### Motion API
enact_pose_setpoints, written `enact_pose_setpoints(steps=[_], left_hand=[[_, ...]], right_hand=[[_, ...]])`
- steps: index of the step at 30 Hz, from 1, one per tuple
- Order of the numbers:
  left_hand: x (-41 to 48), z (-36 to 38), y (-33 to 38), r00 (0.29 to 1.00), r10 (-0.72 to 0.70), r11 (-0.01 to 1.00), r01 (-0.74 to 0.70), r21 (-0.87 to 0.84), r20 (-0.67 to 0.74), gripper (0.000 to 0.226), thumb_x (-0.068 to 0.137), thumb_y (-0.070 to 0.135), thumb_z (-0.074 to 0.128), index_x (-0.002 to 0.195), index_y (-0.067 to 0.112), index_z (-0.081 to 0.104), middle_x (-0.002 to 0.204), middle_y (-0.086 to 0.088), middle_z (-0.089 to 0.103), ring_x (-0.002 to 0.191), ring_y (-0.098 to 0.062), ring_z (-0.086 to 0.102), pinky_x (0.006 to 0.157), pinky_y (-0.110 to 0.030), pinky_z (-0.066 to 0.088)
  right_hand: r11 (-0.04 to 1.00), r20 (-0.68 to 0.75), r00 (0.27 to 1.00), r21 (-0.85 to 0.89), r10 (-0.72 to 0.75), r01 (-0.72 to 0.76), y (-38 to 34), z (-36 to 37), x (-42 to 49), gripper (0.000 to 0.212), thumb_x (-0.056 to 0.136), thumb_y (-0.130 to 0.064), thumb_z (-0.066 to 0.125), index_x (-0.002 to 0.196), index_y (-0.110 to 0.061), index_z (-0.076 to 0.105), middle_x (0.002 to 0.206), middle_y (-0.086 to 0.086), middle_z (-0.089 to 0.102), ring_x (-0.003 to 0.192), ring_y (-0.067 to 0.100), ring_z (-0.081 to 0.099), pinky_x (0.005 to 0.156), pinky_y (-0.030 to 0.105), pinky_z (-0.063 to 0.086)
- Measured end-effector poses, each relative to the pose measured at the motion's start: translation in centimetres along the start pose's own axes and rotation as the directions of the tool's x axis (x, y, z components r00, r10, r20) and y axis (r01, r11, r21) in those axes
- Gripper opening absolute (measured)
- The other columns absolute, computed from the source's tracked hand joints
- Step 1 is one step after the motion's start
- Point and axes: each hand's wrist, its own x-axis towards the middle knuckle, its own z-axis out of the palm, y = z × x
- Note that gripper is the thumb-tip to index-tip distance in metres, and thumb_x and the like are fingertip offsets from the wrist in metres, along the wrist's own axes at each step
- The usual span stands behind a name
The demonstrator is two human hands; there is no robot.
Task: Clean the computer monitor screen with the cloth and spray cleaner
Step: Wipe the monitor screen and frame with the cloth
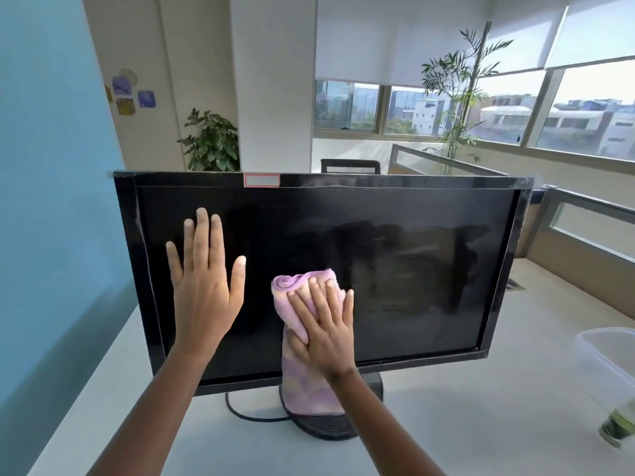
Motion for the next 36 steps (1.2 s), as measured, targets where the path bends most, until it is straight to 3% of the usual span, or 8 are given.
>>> enact_pose_setpoints(steps=[4, 8, 12, 20, 25, 30, 34, 36], left_hand=[[-2.3, 0.8, -1.5, 0.996, -0.083, 0.996, 0.082, 0.033, 0.035, 0.064, 0.092, 0.037, 0.025, 0.143, -0.001, 0.019, 0.152, -0.025, 0.019, 0.140, -0.040, 0.020, 0.111, -0.059, 0.016], [-4.1, 1.4, -3.3, 0.975, -0.217, 0.976, 0.217, 0.015, 0.038, 0.066, 0.092, 0.037, 0.025, 0.143, -0.003, 0.015, 0.151, -0.030, 0.015, 0.139, -0.043, 0.020, 0.110, -0.060, 0.019], [-5.4, 1.9, -4.6, 0.934, -0.353, 0.931, 0.357, -0.079, 0.054, 0.071, 0.093, 0.041, 0.023, 0.143, -0.006, 0.006, 0.151, -0.032, 0.007, 0.140, -0.043, 0.014, 0.112, -0.060, 0.015], [-8.1, 1.8, -5.2, 0.862, -0.475, 0.764, 0.504, -0.403, 0.177, 0.073, 0.089, 0.042, 0.021, 0.145, 0.001, 0.000, 0.153, -0.022, 0.014, 0.142, -0.034, 0.014, 0.118, -0.050, 0.007], [-8.9, 1.4, -6.2, 0.847, -0.482, 0.659, 0.520, -0.544, 0.226, 0.054, 0.100, 0.031, 0.025, 0.146, 0.010, 0.007, 0.154, -0.013, 0.018, 0.141, -0.025, 0.017, 0.112, -0.034, 0.014], [-9.1, 1.1, -6.7, 0.843, -0.455, 0.601, 0.529, -0.599, 0.287, 0.048, 0.101, 0.029, 0.023, 0.146, 0.017, 0.013, 0.153, -0.008, 0.020, 0.139, -0.017, 0.019, 0.103, -0.024, 0.015], [-9.3, 0.7, -7.8, 0.848, -0.402, 0.543, 0.524, -0.657, 0.344, 0.057, 0.095, 0.044, 0.019, 0.144, 0.016, 0.023, 0.149, -0.007, 0.029, 0.138, -0.017, 0.025, 0.106, -0.026, 0.018], [-9.4, 0.7, -8.6, 0.835, -0.391, 0.499, 0.546, -0.673, 0.388, 0.057, 0.096, 0.047, 0.018, 0.144, 0.016, 0.025, 0.151, -0.006, 0.029, 0.139, -0.017, 0.025, 0.111, -0.027, 0.017]], right_hand=[[0.993, -0.003, 0.999, -0.111, -0.043, 0.042, 5.4, -0.9, -0.3, 0.054, 0.081, -0.045, 0.045, 0.132, -0.030, 0.042, 0.140, 0.003, 0.047, 0.131, 0.028, 0.035, 0.105, 0.059, 0.019], [0.917, -0.036, 0.920, -0.076, 0.390, -0.392, 10.6, -2.3, -1.0, 0.061, 0.082, -0.041, 0.040, 0.135, -0.013, 0.041, 0.137, 0.023, 0.047, 0.134, 0.038, 0.031, 0.107, 0.061, 0.015], [0.539, 0.030, 0.553, 0.183, 0.833, -0.822, 12.7, -3.4, -2.1, 0.070, 0.084, -0.050, 0.020, 0.146, -0.020, 0.011, 0.156, 0.016, 0.014, 0.145, 0.029, 0.006, 0.113, 0.057, 0.003], [-0.056, 0.197, 0.025, 0.393, 0.980, -0.918, 8.1, -2.3, -3.4, 0.067, 0.090, -0.052, 0.020, 0.147, -0.027, -0.005, 0.157, 0.012, 0.000, 0.144, 0.030, 0.010, 0.117, 0.052, 0.006], [-0.011, 0.244, 0.091, 0.388, 0.966, -0.921, 2.5, -2.4, -3.4, 0.068, 0.088, -0.050, 0.026, 0.143, -0.040, -0.013, 0.156, 0.007, 0.007, 0.131, 0.041, 0.031, 0.111, 0.055, 0.024], [0.307, 0.266, 0.418, 0.374, 0.868, -0.875, -5.4, -2.4, -5.2, 0.073, 0.083, -0.035, 0.039, 0.147, -0.009, 0.014, 0.152, 0.023, 0.015, 0.134, 0.037, 0.025, 0.111, 0.042, 0.026], [0.614, 0.398, 0.655, 0.244, 0.643, -0.751, -11.8, -2.3, -7.8, 0.052, 0.077, -0.009, 0.054, 0.126, -0.015, 0.037, 0.141, 0.029, 0.036, 0.127, 0.045, 0.039, 0.096, 0.045, 0.044], [0.763, 0.453, 0.742, 0.185, 0.494, -0.620, -14.3, -2.7, -8.1, 0.054, 0.068, -0.009, 0.048, 0.121, -0.015, 0.049, 0.135, 0.024, 0.047, 0.127, 0.042, 0.040, 0.102, 0.046, 0.033]])
